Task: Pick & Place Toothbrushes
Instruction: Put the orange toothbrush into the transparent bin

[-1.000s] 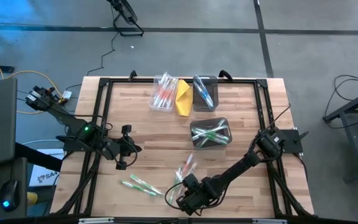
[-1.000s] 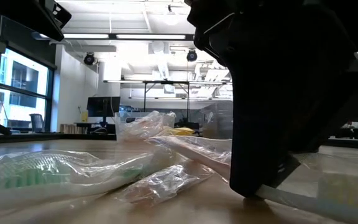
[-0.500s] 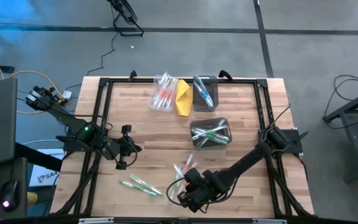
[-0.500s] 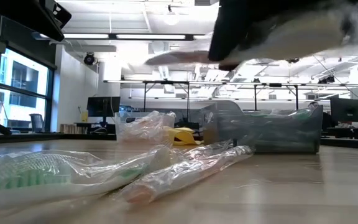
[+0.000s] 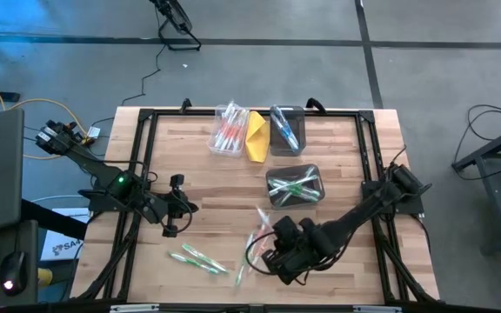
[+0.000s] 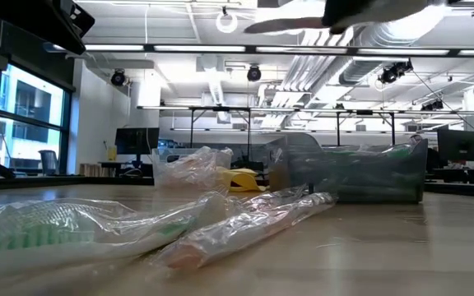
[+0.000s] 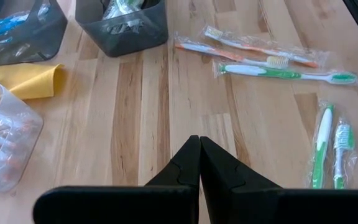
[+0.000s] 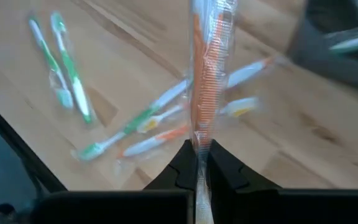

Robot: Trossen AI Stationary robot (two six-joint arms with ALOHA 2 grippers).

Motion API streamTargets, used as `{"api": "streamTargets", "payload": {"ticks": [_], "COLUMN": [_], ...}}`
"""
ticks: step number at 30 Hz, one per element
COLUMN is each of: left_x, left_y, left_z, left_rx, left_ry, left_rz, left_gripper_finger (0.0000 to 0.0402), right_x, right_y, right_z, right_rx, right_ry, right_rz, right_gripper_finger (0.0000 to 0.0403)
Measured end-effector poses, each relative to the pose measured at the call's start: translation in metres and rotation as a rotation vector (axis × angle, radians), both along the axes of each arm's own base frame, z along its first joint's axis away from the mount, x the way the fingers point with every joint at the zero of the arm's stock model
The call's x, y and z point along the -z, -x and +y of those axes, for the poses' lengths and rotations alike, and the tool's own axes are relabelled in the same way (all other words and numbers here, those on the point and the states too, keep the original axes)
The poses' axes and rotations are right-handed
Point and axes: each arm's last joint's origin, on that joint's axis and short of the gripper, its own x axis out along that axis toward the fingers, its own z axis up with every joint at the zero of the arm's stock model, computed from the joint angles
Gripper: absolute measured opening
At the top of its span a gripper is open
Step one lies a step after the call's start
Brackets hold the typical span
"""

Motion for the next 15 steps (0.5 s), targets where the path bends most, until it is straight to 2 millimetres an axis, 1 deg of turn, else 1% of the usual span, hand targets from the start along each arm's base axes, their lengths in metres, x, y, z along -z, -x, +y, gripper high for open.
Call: {"api": "streamTargets", "payload": {"ticks": [3,6,12,15], "left_x": [0.0,-0.001,-0.011,-0.015], "left_y": [0.0,-0.001,-0.006,-0.008], "left_z": [0.001,0.003,0.005,0.005], "left_rx": [-0.021,-0.078,-0.22,-0.239], "left_ry": [-0.016,-0.057,-0.118,-0.188], "left_rz": [-0.011,-0.043,-0.191,-0.236], "left_gripper_finger": [0.0003,0.0003,0.0003,0.0003], "right_x": [-0.016,-0.033,-0.062,-0.073], "right_y": [0.009,0.018,0.025,0.025], "right_z": [-0.009,-0.021,-0.058,-0.077], "right_rx": [-0.028,-0.058,-0.146,-0.205], "right_ry": [0.021,0.051,0.13,0.174], "right_rz": [0.01,0.013,0.022,0.03], "right_gripper_finger": [0.0005,0.0005,0.0005,0.0005]}}
